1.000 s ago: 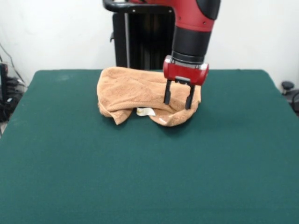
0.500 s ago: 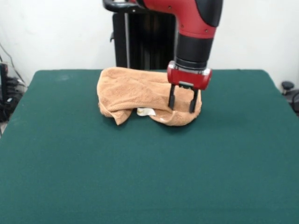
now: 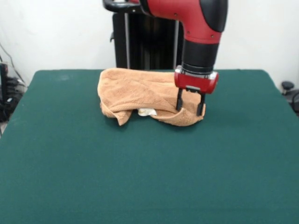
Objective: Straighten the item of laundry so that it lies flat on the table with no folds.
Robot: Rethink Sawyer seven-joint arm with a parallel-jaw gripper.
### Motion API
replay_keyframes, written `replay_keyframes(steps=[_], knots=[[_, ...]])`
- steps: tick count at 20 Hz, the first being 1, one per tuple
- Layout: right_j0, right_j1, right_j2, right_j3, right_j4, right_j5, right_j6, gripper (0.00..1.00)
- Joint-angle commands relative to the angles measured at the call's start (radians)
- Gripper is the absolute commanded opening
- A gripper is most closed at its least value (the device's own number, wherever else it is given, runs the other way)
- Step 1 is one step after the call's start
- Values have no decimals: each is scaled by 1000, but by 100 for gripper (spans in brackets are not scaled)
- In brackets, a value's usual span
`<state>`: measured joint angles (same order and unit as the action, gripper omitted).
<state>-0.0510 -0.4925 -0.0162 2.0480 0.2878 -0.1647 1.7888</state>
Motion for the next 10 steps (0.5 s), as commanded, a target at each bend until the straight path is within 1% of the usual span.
replay_keyframes(steps=[1,6,10], knots=[[14,28,149,23,70,-56,342,100],[34,35,134,8,70,-90,372,100],[68,43,101,-5,79,-123,388,100]])
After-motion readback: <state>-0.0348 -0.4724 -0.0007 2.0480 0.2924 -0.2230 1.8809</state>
